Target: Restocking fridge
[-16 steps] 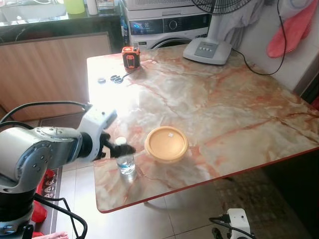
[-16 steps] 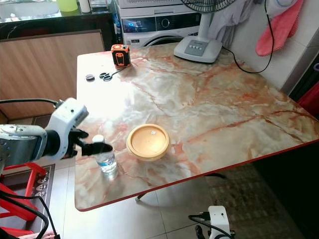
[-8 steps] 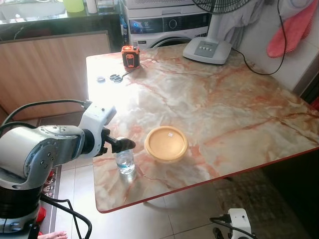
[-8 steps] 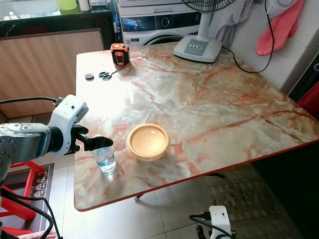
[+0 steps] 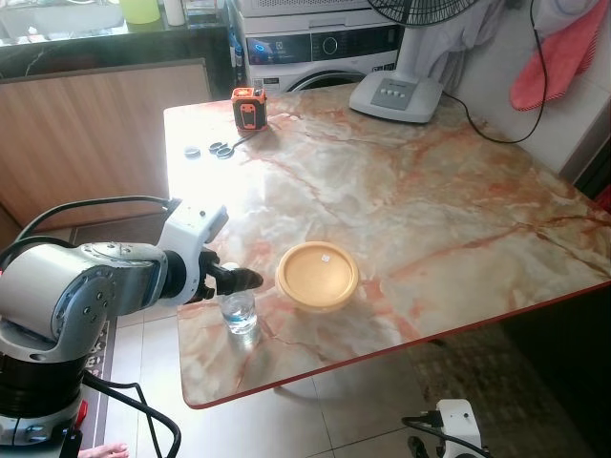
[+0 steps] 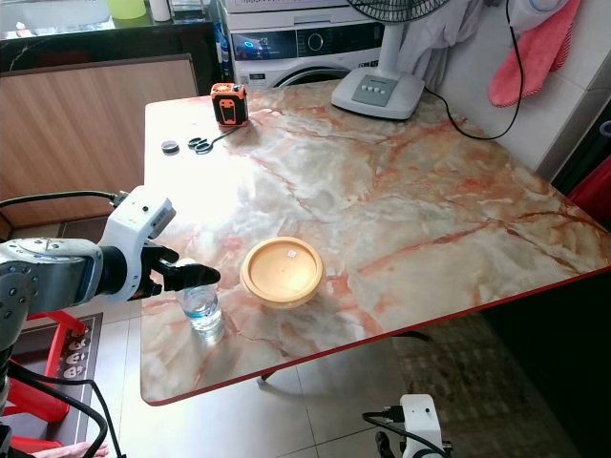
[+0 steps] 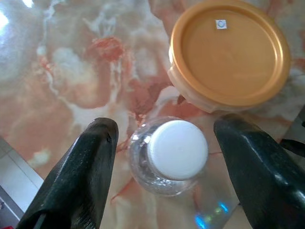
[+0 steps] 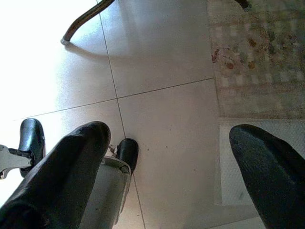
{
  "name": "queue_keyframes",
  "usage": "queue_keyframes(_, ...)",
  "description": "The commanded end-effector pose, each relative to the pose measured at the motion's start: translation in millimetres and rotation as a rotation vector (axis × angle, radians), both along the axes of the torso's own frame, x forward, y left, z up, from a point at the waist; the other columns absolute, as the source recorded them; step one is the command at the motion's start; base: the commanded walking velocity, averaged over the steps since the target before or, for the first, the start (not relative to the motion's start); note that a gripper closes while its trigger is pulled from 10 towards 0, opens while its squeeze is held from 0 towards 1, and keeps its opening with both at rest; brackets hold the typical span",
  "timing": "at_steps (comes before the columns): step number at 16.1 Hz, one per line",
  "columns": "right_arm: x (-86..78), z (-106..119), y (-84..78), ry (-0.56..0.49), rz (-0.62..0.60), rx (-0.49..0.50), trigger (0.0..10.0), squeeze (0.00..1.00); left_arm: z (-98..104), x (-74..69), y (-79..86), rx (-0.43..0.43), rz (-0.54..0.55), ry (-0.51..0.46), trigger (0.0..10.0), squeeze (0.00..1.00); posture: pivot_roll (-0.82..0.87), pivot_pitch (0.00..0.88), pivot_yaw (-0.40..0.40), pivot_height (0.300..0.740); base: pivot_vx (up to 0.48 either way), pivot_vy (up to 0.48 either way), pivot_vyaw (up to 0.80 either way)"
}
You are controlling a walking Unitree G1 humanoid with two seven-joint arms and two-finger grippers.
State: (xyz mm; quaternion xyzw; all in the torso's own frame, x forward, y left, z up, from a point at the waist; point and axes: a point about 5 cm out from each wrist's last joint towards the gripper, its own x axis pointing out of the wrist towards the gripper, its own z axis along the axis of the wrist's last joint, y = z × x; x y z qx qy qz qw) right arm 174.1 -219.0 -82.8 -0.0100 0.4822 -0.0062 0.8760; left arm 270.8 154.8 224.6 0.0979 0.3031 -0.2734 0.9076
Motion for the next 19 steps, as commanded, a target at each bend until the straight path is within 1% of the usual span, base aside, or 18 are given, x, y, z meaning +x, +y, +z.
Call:
queue_keyframes(1, -1.1, -0.3, -1.2, 0.006, 0.001, -0.002, 10.0, 0.0, 1.1, -5.2, -0.9, 0.014, -0.029, 0.008, 10.0, 0.0, 0.06, 0.025, -0.02, 0.74, 0.0, 0.0, 0.0)
queue_keyframes(5, -0.9, -0.3, -0.9, 0.006, -0.001, -0.001, 10.0, 0.0, 2.8, -3.6, 0.3, 0.021, -0.023, 0.0, 10.0, 0.0, 0.06, 0.024, -0.018, 0.74, 0.0, 0.0, 0.0)
queue_keyframes(6, -0.8, -0.3, -0.8, 0.006, -0.001, -0.001, 10.0, 0.0, 3.0, -3.4, 0.3, 0.021, -0.022, 0.0, 9.1, 0.0, 0.06, 0.024, -0.018, 0.74, 0.0, 0.0, 0.0)
queue_keyframes(7, -0.7, -0.3, -0.6, 0.005, -0.001, 0.0, 10.0, 0.0, 2.9, -3.4, 0.3, 0.022, -0.023, 0.002, 4.0, 0.0, 0.06, 0.024, -0.016, 0.74, 0.0, 0.0, 0.0)
queue_keyframes(8, -0.7, -0.3, -0.5, 0.005, -0.002, 0.0, 10.0, 0.0, 2.9, -3.8, 0.4, 0.024, -0.024, 0.005, 0.7, 0.0, 0.06, 0.024, -0.015, 0.74, 0.0, 0.0, 0.0)
queue_keyframes(9, -0.7, -0.3, -0.3, 0.005, -0.003, 0.001, 10.0, 0.0, 2.9, -4.4, 0.4, 0.025, -0.025, 0.008, 1.0, 0.0, 0.06, 0.024, -0.015, 0.74, 0.0, 0.0, 0.0)
queue_keyframes(10, -0.7, -0.3, -0.2, 0.006, 0.0, 0.0, 10.0, 0.0, 3.6, -5.4, 0.3, 0.026, -0.035, 0.012, 2.4, 0.0, 0.07, 0.023, -0.012, 0.74, 0.0, 0.0, 0.0)
queue_keyframes(11, -0.4, -0.3, 0.1, 0.006, 0.005, -0.001, 10.0, 0.0, 4.0, -6.2, 0.2, 0.031, -0.045, 0.016, 8.0, 0.0, 0.07, 0.023, -0.011, 0.74, 0.0, 0.0, 0.0)
queue_keyframes(12, -0.3, -0.3, 0.4, 0.005, 0.006, 0.0, 10.0, 0.0, 4.3, -7.0, 0.3, 0.034, -0.051, 0.019, 9.5, 0.0, 0.06, 0.023, -0.009, 0.74, 0.0, 0.0, 0.0)
queue_keyframes(13, -0.1, -0.3, 0.7, 0.005, 0.005, 0.001, 10.0, 0.0, 4.6, -7.4, 0.3, 0.037, -0.057, 0.021, 10.0, 0.0, 0.07, 0.021, -0.007, 0.74, 0.0, 0.0, 0.0)
queue_keyframes(18, 0.4, -0.3, 2.1, 0.003, 0.004, 0.004, 10.0, 0.0, 6.8, -6.8, 2.5, 0.052, -0.063, 0.019, 10.0, 0.0, 0.07, 0.021, -0.002, 0.74, 0.0, 0.0, 0.0)
queue_keyframes(19, 0.4, -0.4, 2.2, 0.004, 0.004, 0.004, 10.0, 0.0, 6.8, -6.9, 3.0, 0.057, -0.064, 0.021, 9.5, 0.0, 0.07, 0.021, -0.001, 0.74, 0.0, 0.0, 0.0)
